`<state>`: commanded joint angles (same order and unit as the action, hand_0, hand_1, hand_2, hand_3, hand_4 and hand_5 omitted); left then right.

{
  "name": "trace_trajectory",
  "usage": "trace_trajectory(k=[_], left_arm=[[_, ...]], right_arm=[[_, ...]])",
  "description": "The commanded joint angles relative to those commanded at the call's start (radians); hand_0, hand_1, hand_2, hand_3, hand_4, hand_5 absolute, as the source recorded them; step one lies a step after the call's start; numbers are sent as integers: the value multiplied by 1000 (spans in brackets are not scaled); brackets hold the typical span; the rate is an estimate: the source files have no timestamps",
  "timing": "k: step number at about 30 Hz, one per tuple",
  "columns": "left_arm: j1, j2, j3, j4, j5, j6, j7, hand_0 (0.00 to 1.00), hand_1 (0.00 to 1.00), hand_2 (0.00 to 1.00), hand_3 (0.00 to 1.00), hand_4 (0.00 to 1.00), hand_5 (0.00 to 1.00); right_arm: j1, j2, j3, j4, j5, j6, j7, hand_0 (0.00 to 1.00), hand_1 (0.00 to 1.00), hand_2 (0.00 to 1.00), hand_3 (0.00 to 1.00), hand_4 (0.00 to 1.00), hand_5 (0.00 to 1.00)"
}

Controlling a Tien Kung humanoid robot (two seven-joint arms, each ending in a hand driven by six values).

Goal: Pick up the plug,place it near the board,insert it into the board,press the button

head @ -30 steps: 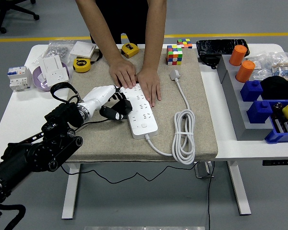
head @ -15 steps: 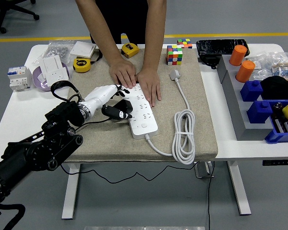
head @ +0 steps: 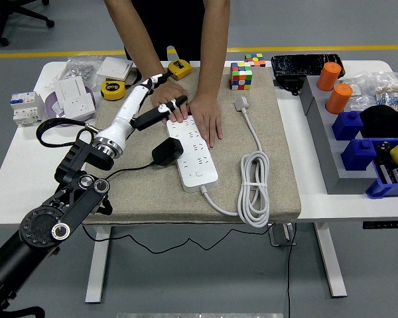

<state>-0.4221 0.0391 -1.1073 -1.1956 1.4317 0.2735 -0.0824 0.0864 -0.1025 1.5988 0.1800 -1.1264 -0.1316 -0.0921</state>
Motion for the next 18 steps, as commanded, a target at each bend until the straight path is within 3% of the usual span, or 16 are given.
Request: trace_trajectory(k=[5, 9, 13, 18], left_arm=[[135, -18, -24, -118, -207, 16, -57, 998, 998, 998, 998, 998, 998], [225, -3, -5, -162, -364, 10, -40, 998, 998, 998, 998, 998, 998], [255, 22, 21, -144, -299, -1, -4, 998, 998, 998, 979, 998, 998], [243, 54, 47, -93, -110, -12, 39, 998, 998, 998, 970, 998, 998]], right_arm=[[-7, 2, 6, 0, -9, 1, 0, 778, 787, 779, 849, 998, 998], [-10, 3, 6, 0, -12, 2, 1, 778, 787, 779, 849, 998, 998], [-8, 1, 0, 0, -5, 4, 3, 777, 787, 778, 849, 998, 998], [-4, -1, -9, 0, 6, 6, 6, 777, 786, 777, 849, 998, 998]])
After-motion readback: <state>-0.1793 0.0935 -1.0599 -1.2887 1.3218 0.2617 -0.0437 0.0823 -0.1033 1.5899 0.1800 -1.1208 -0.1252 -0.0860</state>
